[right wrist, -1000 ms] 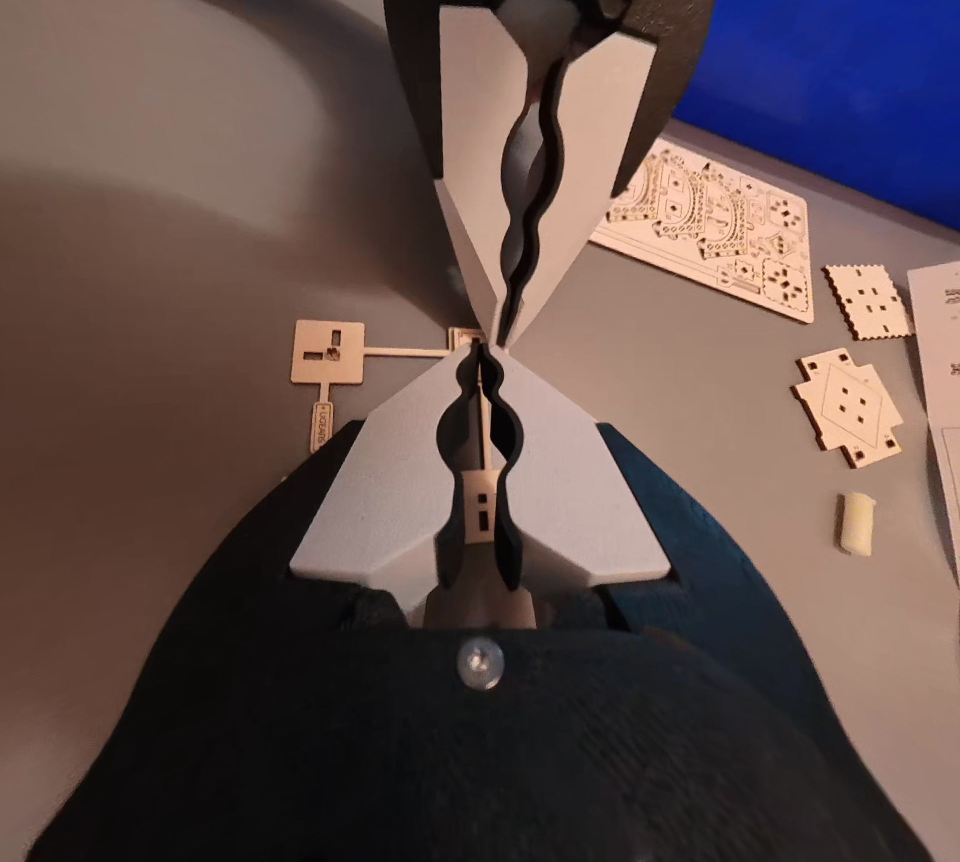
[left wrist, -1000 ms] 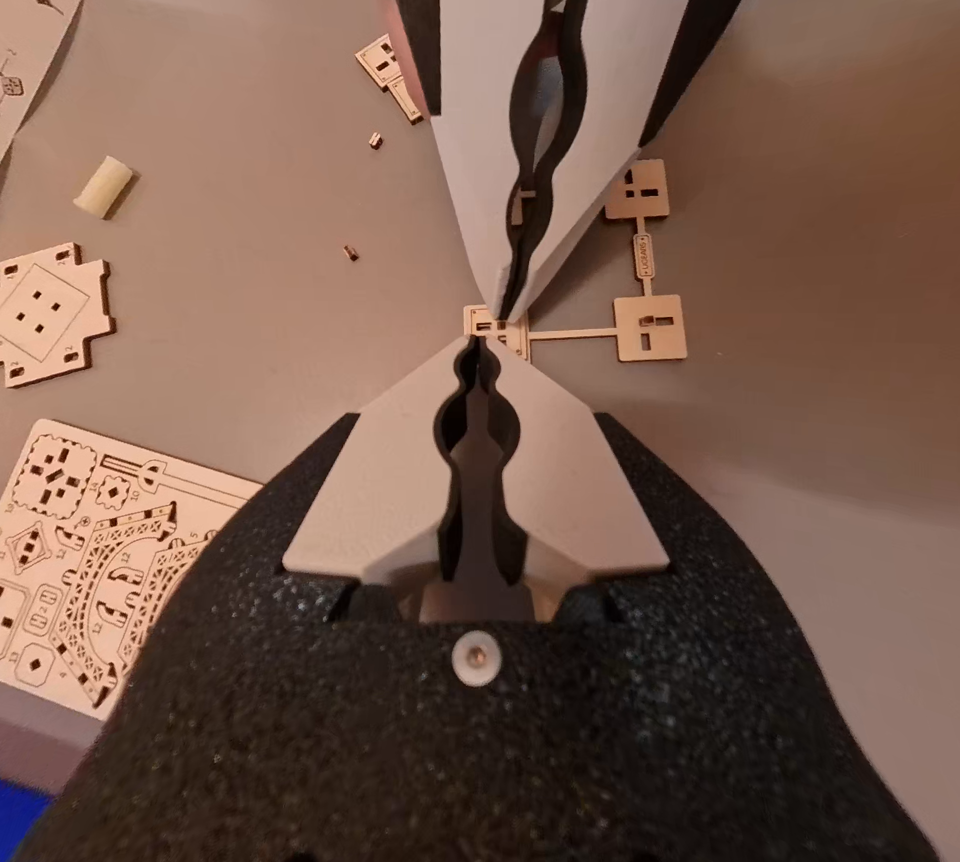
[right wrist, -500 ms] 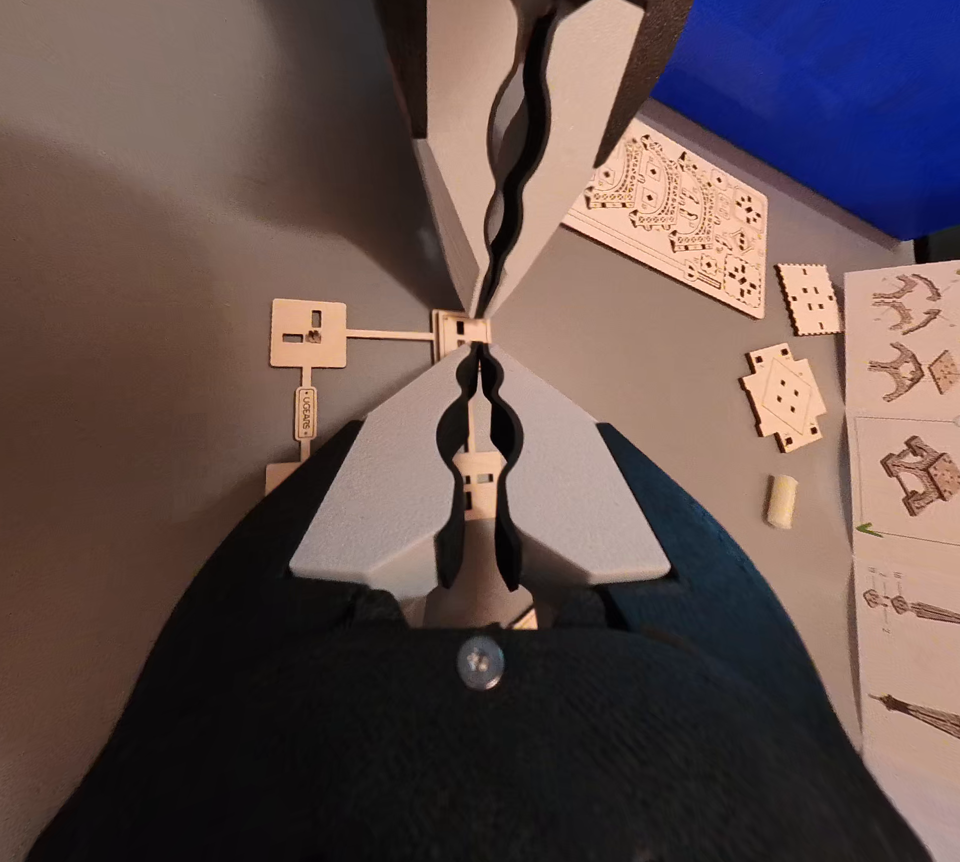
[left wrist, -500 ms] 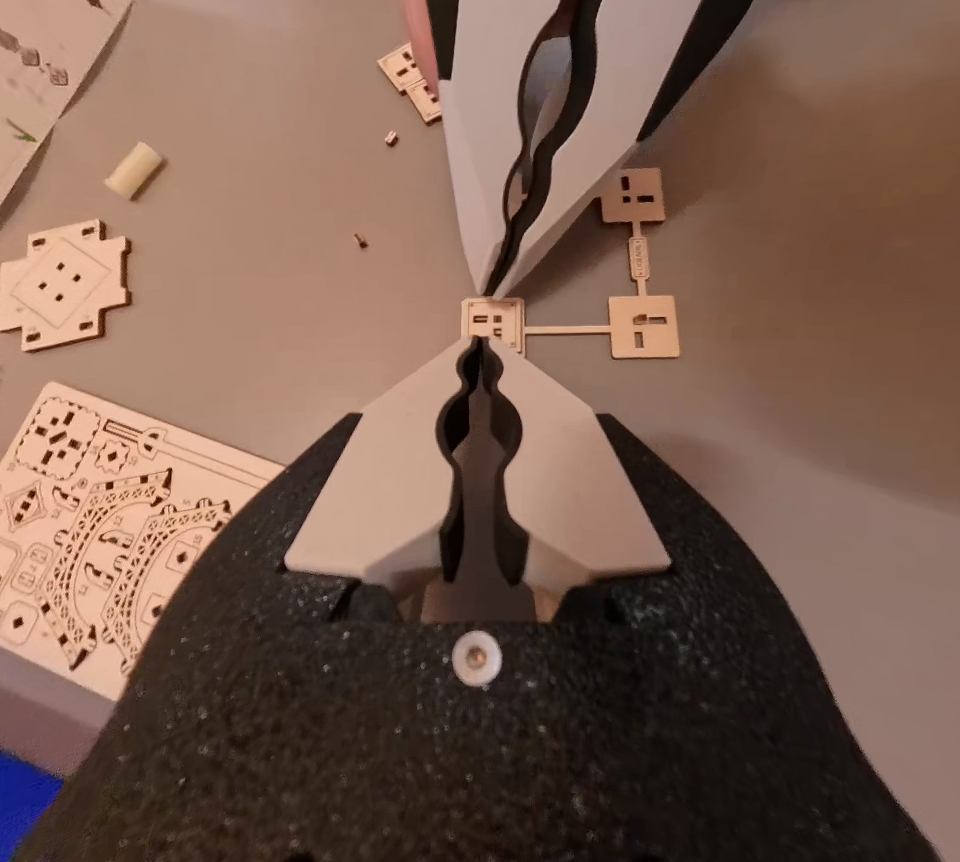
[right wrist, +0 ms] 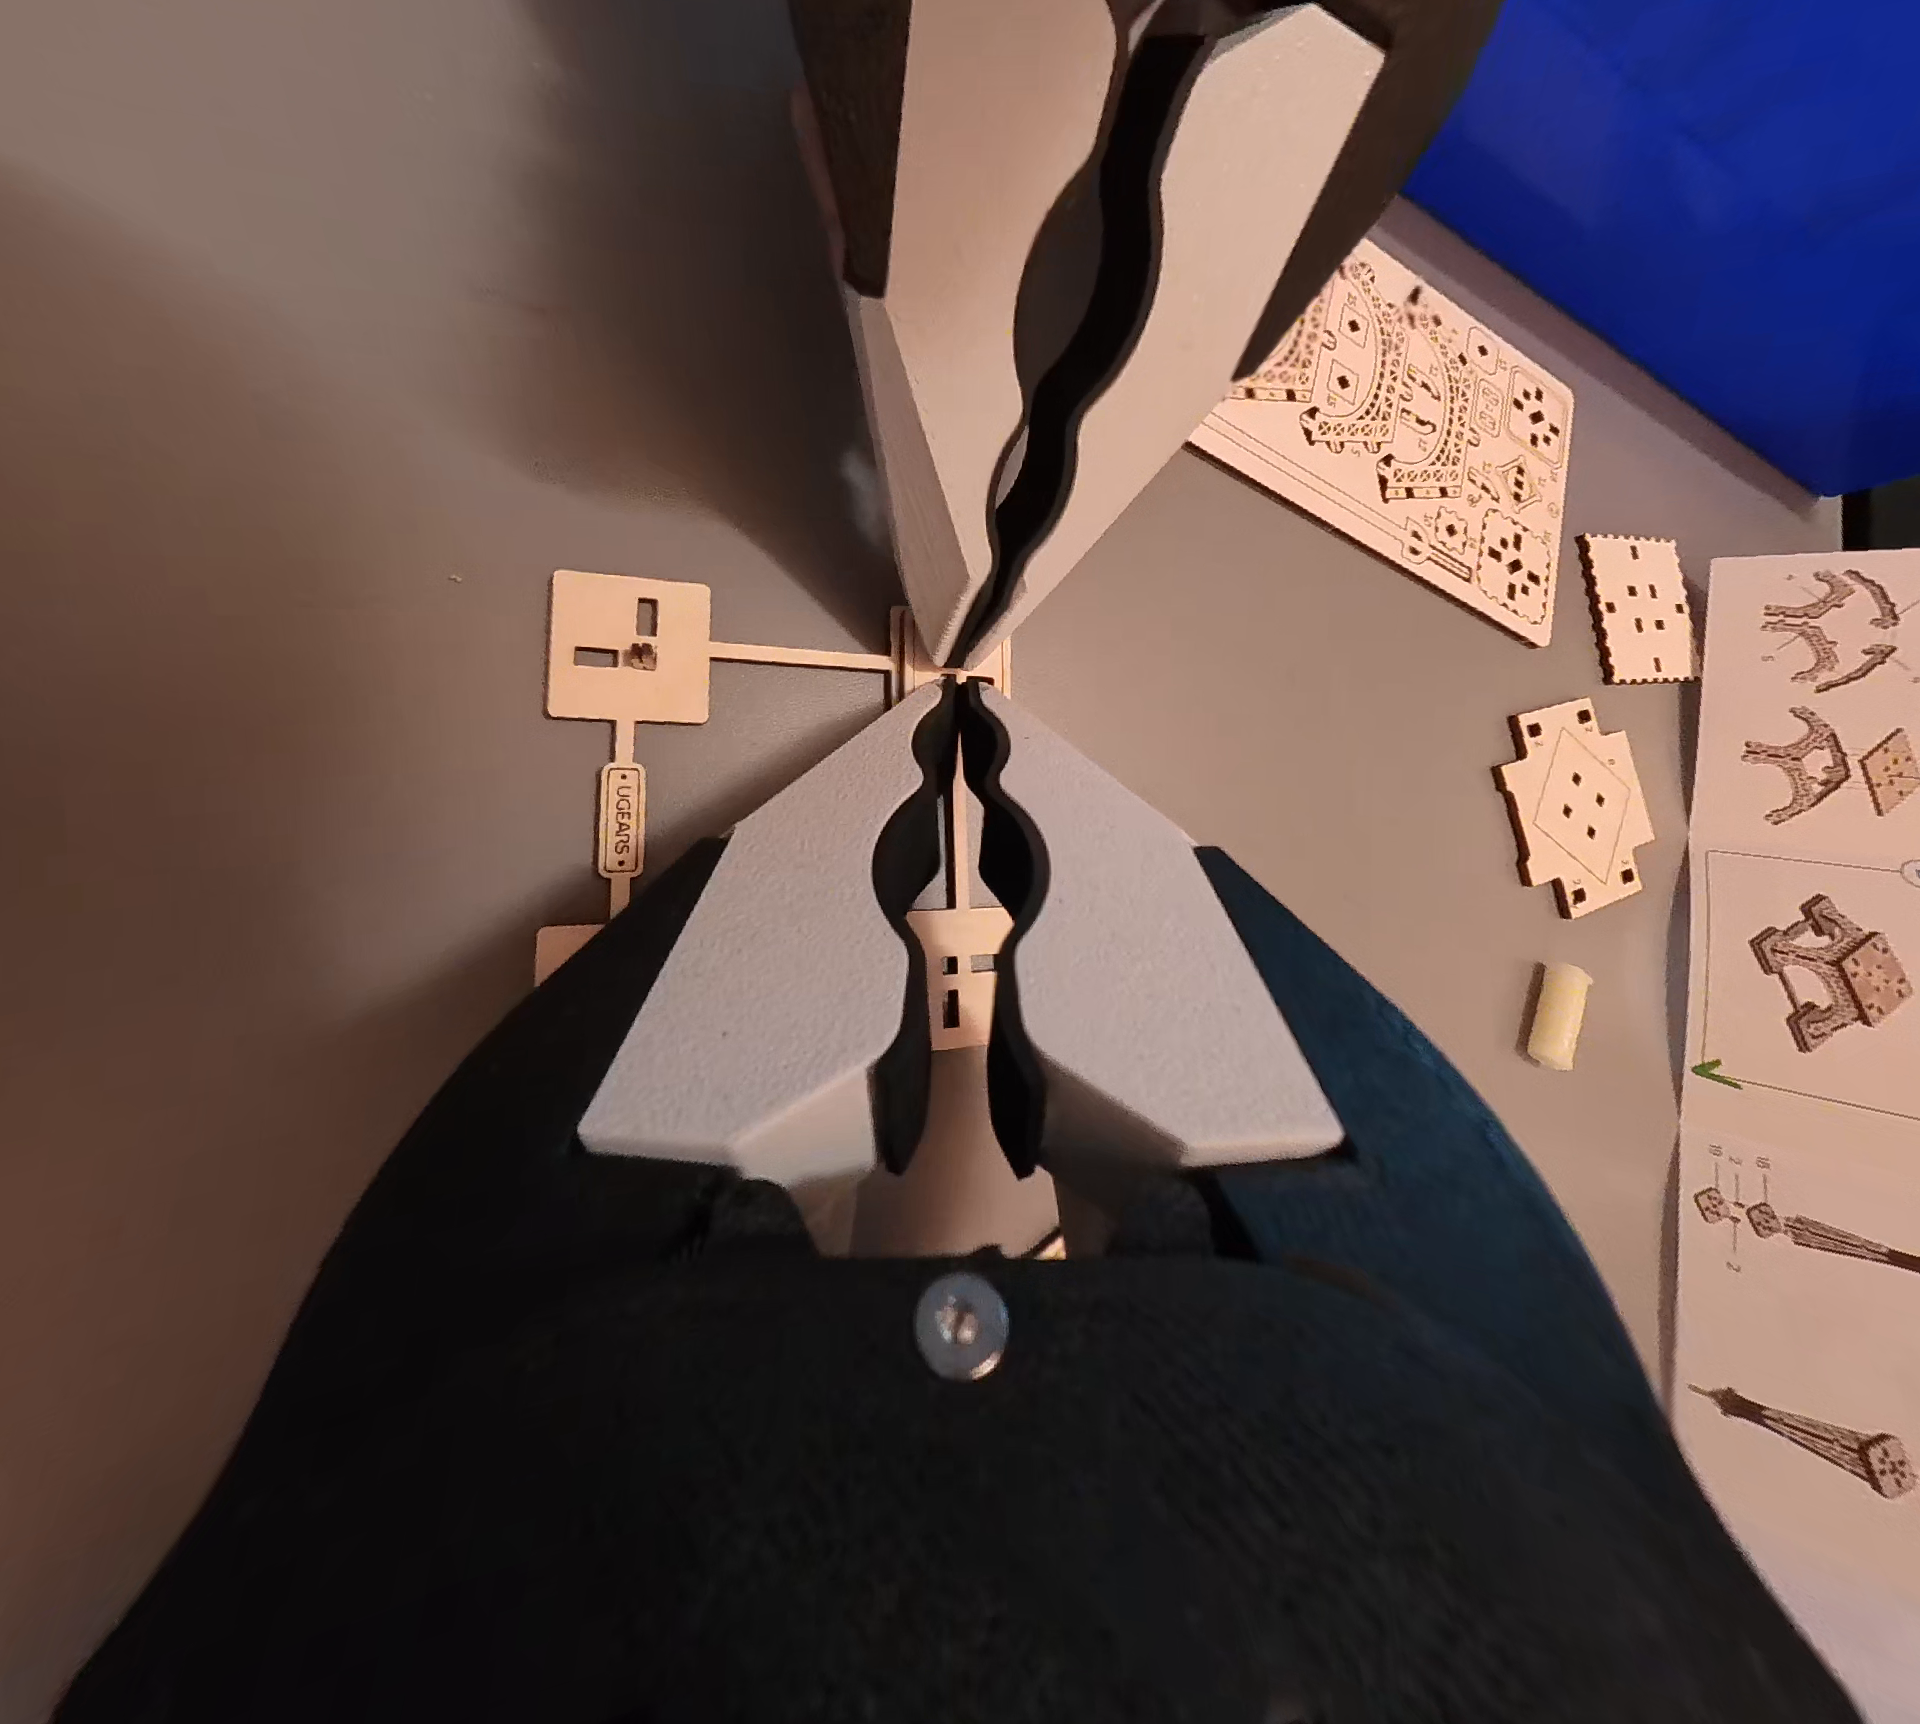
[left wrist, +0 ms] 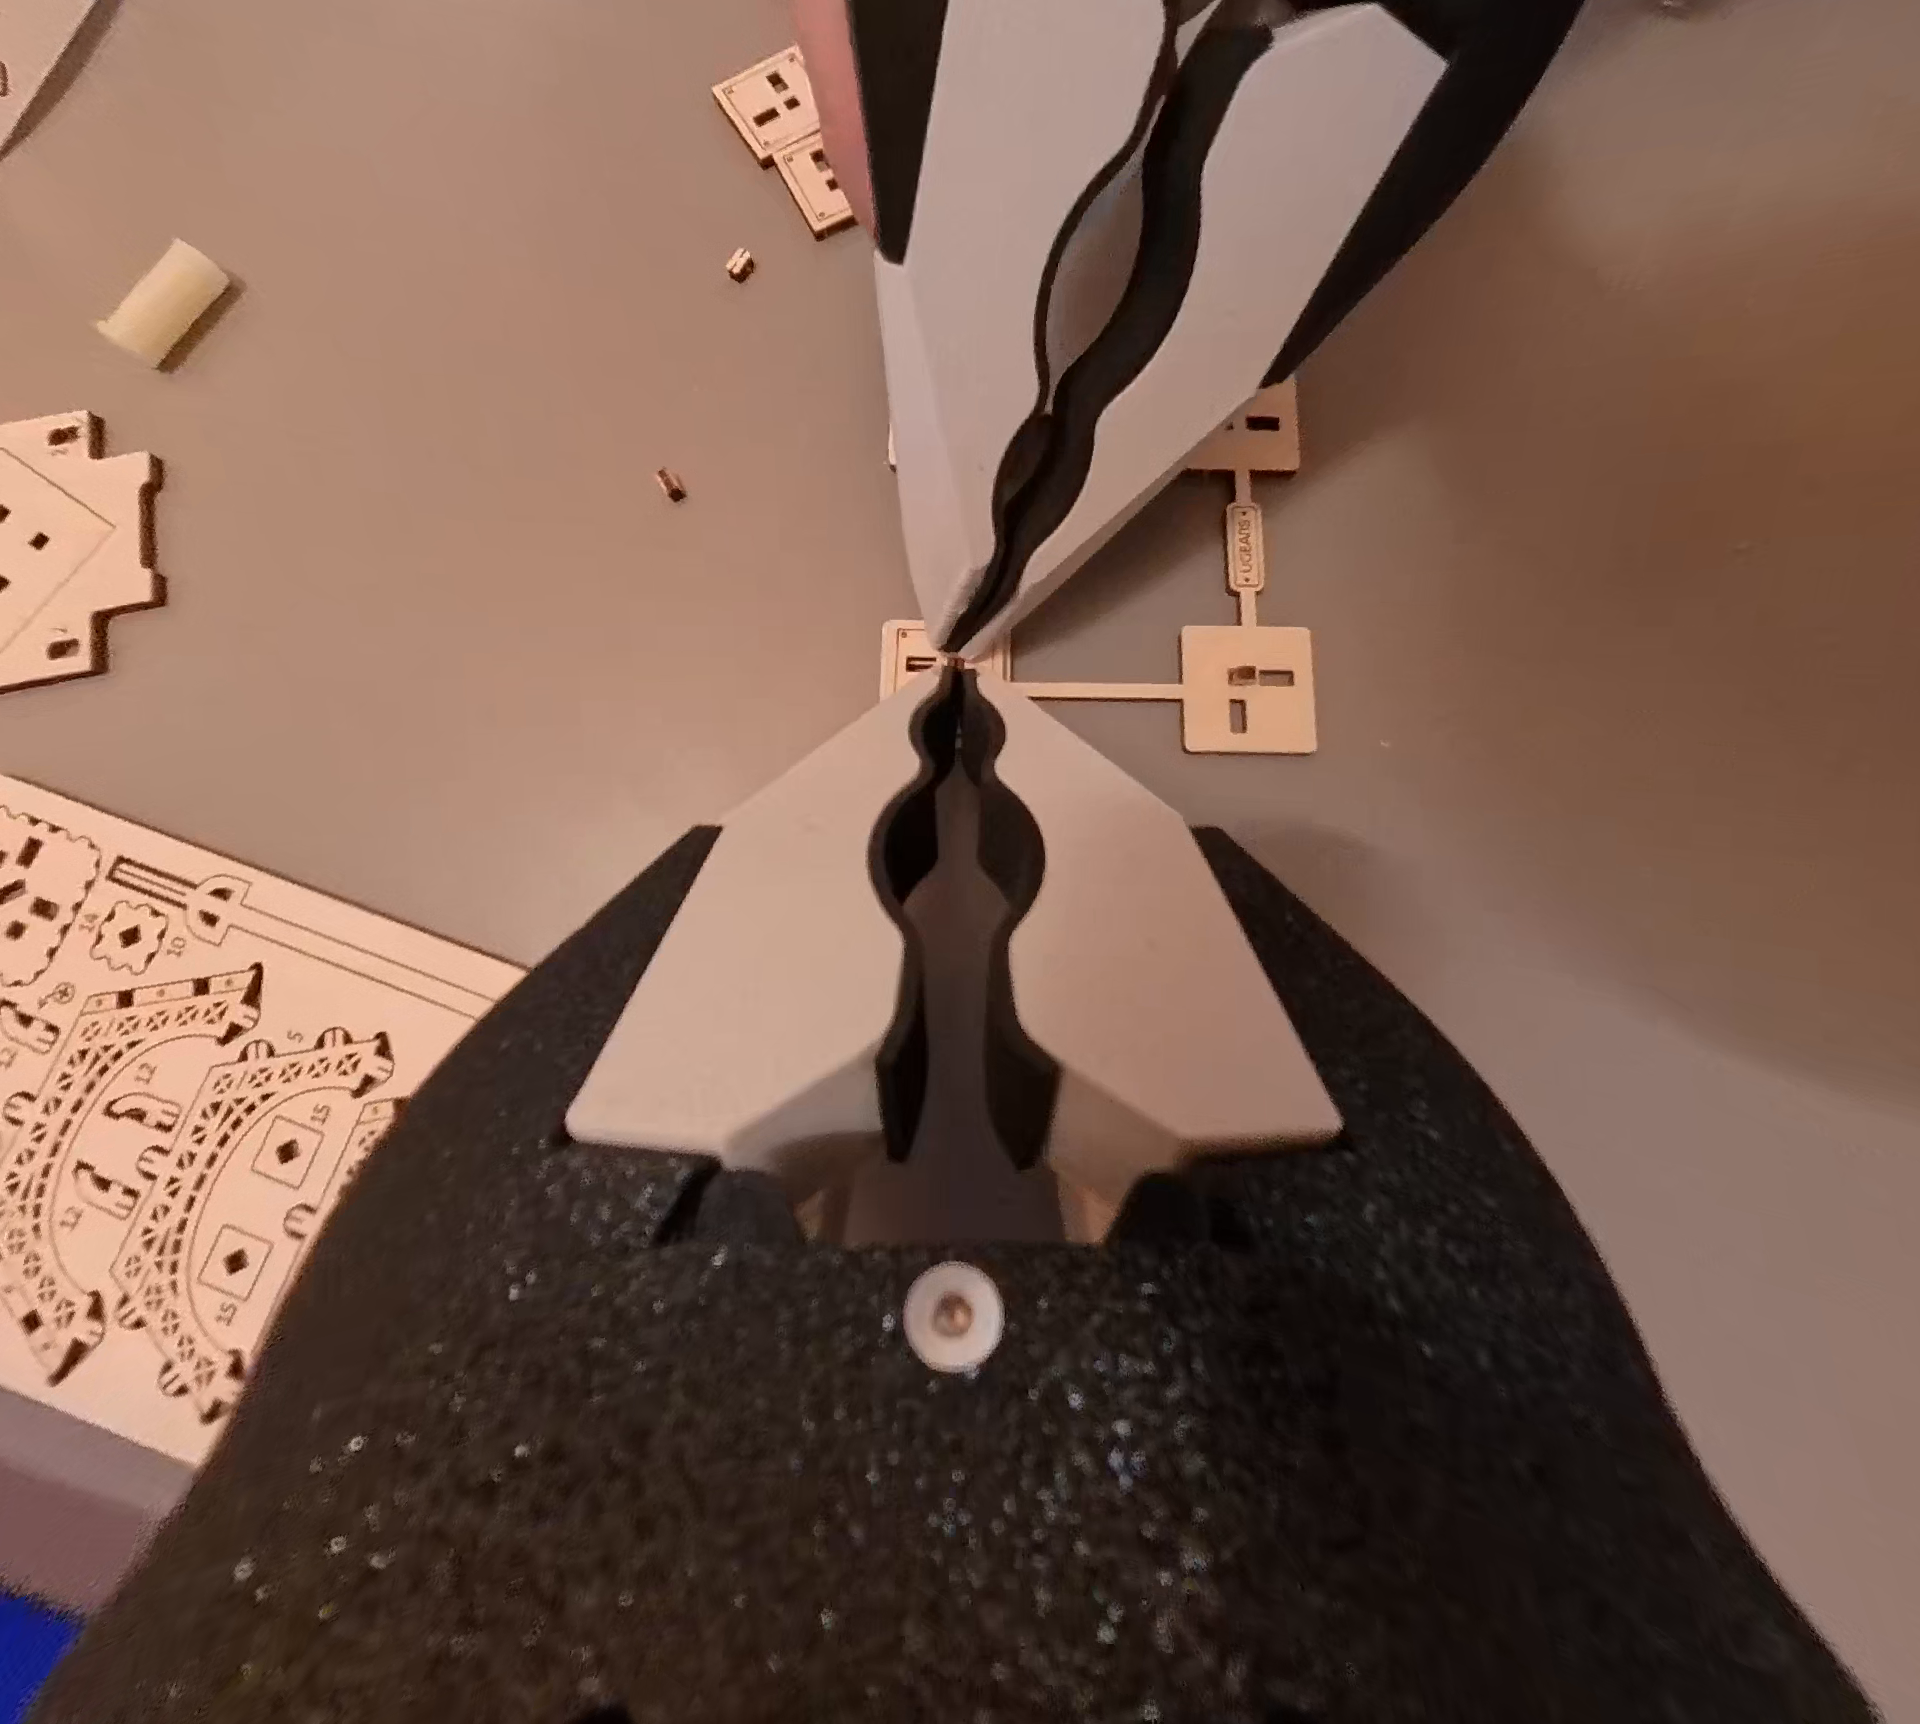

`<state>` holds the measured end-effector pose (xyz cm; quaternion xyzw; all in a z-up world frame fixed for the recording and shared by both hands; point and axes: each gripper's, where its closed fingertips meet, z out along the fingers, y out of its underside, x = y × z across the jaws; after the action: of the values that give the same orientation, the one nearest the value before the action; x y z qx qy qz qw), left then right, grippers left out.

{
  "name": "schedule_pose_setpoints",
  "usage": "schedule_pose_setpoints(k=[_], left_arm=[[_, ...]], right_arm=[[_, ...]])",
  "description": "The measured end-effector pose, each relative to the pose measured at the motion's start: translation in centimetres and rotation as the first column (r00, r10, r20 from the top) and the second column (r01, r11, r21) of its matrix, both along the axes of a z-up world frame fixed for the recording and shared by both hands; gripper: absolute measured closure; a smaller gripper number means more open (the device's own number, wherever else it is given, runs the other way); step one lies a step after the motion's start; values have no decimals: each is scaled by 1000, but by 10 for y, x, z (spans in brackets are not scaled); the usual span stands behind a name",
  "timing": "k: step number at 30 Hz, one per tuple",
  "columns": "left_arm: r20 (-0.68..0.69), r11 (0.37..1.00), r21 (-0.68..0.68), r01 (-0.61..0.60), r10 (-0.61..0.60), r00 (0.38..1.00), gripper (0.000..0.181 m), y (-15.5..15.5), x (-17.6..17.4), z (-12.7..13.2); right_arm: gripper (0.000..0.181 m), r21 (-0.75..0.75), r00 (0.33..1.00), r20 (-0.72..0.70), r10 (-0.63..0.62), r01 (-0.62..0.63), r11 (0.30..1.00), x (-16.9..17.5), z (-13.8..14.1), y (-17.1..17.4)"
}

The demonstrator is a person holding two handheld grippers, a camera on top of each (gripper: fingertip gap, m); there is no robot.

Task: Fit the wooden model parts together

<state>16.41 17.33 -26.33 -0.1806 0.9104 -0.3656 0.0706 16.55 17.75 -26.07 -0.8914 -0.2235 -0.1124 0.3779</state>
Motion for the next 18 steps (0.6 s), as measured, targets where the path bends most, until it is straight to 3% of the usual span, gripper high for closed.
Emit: schedule_pose_setpoints(k=[8,11,15,18], left_arm=[[-4,997,78,-4,5,1000,181,0,0,0],[27,1000,11,-21,21,999,181,1,2,1],[36,971,-154,-184,192,981,181,18,10,18],[31,958,-160,-240,248,968,172,26,6,18]], right_arm=[[181,-6,999,-23,-28,27,1000,0,0,0],[181,23,998,-51,-22,23,999,0,1,1],[181,122,992,-110,-57,70,990,9,21,-2],[181,82,994,-76,-72,79,993,21,25,-15]])
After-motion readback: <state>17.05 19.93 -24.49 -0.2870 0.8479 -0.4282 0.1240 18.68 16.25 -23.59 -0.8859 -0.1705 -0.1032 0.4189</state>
